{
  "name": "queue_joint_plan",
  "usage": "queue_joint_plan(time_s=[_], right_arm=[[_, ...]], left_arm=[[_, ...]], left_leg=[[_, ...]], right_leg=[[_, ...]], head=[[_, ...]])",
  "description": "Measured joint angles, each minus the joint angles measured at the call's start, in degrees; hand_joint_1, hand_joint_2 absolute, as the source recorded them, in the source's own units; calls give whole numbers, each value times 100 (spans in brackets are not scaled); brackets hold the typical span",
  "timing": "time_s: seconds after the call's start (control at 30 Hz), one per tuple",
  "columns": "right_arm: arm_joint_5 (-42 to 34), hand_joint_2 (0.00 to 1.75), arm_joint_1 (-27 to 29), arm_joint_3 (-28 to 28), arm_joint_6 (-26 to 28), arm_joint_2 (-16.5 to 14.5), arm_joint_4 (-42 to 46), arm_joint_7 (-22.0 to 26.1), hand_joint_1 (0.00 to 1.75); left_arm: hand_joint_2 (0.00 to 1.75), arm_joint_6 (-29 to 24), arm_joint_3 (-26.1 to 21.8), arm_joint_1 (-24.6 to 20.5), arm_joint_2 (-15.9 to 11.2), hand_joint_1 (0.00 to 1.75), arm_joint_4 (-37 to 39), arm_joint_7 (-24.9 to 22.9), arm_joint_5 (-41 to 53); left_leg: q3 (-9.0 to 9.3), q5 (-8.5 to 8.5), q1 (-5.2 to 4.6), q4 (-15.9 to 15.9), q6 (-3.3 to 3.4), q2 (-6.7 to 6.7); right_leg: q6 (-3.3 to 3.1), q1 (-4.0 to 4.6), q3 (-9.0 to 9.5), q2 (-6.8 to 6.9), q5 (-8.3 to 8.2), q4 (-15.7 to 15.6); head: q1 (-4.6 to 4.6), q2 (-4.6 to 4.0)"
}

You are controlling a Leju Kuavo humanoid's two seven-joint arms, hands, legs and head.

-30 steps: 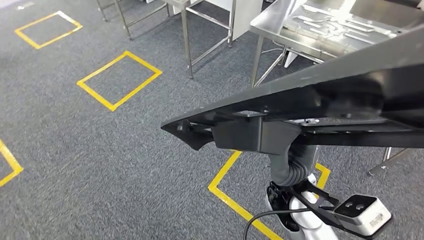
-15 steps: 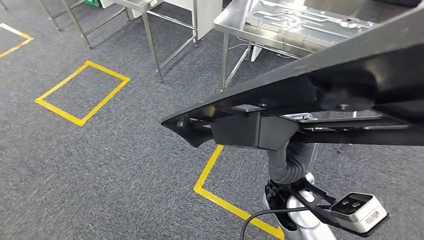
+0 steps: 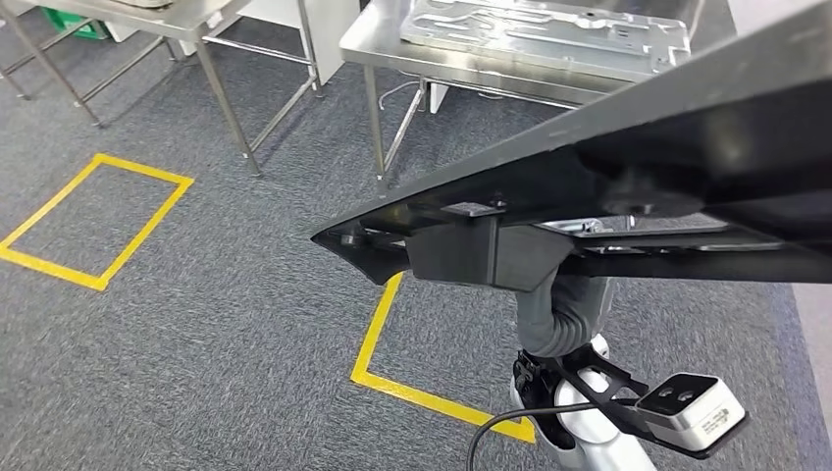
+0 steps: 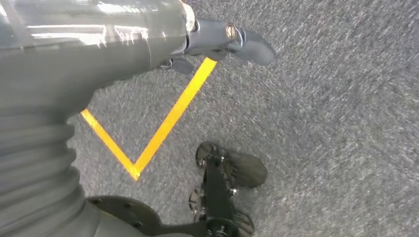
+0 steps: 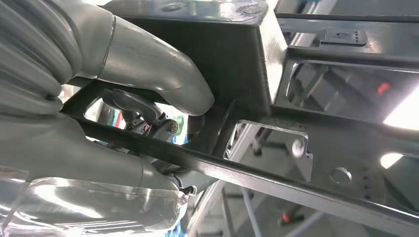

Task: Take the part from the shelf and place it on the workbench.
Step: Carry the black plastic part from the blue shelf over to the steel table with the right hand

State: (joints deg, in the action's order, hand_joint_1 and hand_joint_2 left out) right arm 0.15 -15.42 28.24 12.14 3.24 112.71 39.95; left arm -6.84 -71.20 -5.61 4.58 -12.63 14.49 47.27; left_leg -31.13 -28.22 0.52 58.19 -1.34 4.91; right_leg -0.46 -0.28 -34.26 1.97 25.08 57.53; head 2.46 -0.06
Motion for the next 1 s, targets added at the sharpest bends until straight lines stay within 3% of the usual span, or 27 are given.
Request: queue_joint_plan(time_s=[0.03, 0.1, 0.17, 0.2, 0.23, 0.3, 0.37, 0.4, 0.47, 0.53, 0.6, 0.63, 0.67, 0.7, 0.73, 0.8, 0.87, 0.9, 0.97, 1.0], right_arm=[[-4, 175, -4, 7, 15, -5, -1, -1, 175], [-14, 175, -8, 22, 29, -21, -7, -2, 175], [-21, 175, 6, 29, 30, -29, -16, -2, 175], [-26, 175, 12, 30, 29, -29, -19, -2, 175], [-31, 175, 16, 30, 29, -29, -20, -2, 175], [-38, 175, 17, 30, 28, -29, -21, -2, 175], [-50, 175, 15, 30, 24, -29, -21, -1, 175], [-57, 175, 16, 30, 22, -29, -21, -1, 175], [-66, 175, 23, 30, 20, -29, -19, 0, 175], [-67, 175, 19, 31, 23, -30, -14, -1, 175], [-67, 175, 13, 36, 25, -30, -14, -1, 175], [-67, 175, 18, 39, 25, -30, -15, 0, 175], [-67, 175, 28, 40, 25, -30, -17, 1, 175], [-67, 175, 36, 41, 26, -29, -18, 1, 175], [-66, 175, 42, 41, 27, -29, -18, 1, 175], [-55, 175, 41, 42, 30, -29, -17, 1, 175], [-38, 175, 38, 45, 30, -30, -17, 1, 175], [-32, 175, 39, 47, 31, -31, -17, 1, 175], [-31, 175, 42, 48, 34, -31, -16, 1, 175], [-29, 175, 41, 47, 38, -31, -16, 1, 175]], left_arm=[[175, 1, 0, -4, -1, 0, 0, -5, 1], [175, 4, -1, 12, 0, 0, 0, -18, 0], [175, 14, -1, 35, 1, 0, 1, -31, -7], [175, 27, -1, 40, 1, 0, 1, -34, -11], [175, 47, -1, 38, 0, 0, 1, -37, -15], [175, 96, -1, 32, -4, 0, 0, -38, -16], [175, 154, -1, 30, -6, 0, 0, -41, -14], [175, 182, -1, 30, -7, 0, 0, -44, -13], [175, 223, 0, 18, -1, 0, 1, -47, -10], [175, 249, 1, 5, 6, 0, 2, -48, -3], [175, 269, 1, 17, 7, 0, 2, -48, 1], [175, 273, 1, 27, 6, 0, 2, -49, 1], [175, 276, 0, 33, 6, 0, 2, -50, 1], [175, 281, 0, 33, 6, 0, 3, -51, 2], [175, 287, 1, 30, 7, 0, 3, -52, 2], [175, 301, 2, 22, 12, 0, 4, -54, 6], [175, 307, 2, 15, 16, 0, 3, -56, 9], [175, 308, 2, 12, 16, 0, 3, -57, 10], [175, 307, 2, 0, 14, 0, 3, -63, 5], [175, 307, 2, -12, 13, 0, 3, -65, 3]], left_leg=[[-76, -131, 13, 194, -24, -130], [-414, -513, 28, 929, -54, -369], [-721, -690, 28, 1530, -69, -425], [-738, -603, 28, 1525, -64, -436], [-647, -416, 28, 1291, -51, -459], [-306, -19, 35, 506, -2, -674], [-95, 117, 38, 27, 47, -881], [-68, 98, 31, -28, 74, -902], [-49, 130, 36, -70, 141, -779], [-30, 165, 58, -121, 213, -645], [-28, 165, 49, -135, 253, -502], [-30, 158, 44, -134, 261, -426], [-29, 151, 41, -132, 260, -350], [-26, 141, 41, -129, 254, -277], [-16, 128, 41, -126, 241, -210], [16, 86, 32, -110, 198, -90], [45, 38, 3, -89, 137, 11], [57, 21, -11, -85, 102, 63], [85, -11, -9, -91, 35, 156], [90, -54, 2, -59, 1, 111]], right_leg=[[-32, -19, 12, -60, -17, -21], [-69, -22, 8, -195, -28, -26], [-78, -7, 2, -357, -30, -18], [-78, -1, 3, -438, -30, -10], [-75, 0, 7, -517, -28, -1], [-53, 5, 5, -660, -23, 27], [5, -2, -27, -790, -27, 51], [46, -12, -48, -850, -37, 52], [122, -25, -79, -896, -50, 55], [174, -9, -188, -654, 98, 273], [208, -21, -503, -355, 453, 931], [225, -37, -693, -296, 612, 1318], [241, -52, -826, -268, 686, 1586], [252, -66, -857, -246, 651, 1652], [258, -76, -767, -214, 515, 1480], [239, -69, -353, -3, 165, 698], [176, -25, -81, 183, 11, 158], [140, 0, -59, 200, 21, 91], [71, 4, -71, 57, 11, 84], [38, -7, -61, 2, 4, 66]], head=[[1, 0], [0, -1], [0, -1], [1, -1], [1, -1], [1, -1], [1, 0], [0, 0], [0, -1], [-1, -1], [-2, -1], [-1, -1], [-1, -1], [-1, -1], [-1, -1], [-1, -1], [0, -1], [0, -1], [0, 0], [-1, 0]])
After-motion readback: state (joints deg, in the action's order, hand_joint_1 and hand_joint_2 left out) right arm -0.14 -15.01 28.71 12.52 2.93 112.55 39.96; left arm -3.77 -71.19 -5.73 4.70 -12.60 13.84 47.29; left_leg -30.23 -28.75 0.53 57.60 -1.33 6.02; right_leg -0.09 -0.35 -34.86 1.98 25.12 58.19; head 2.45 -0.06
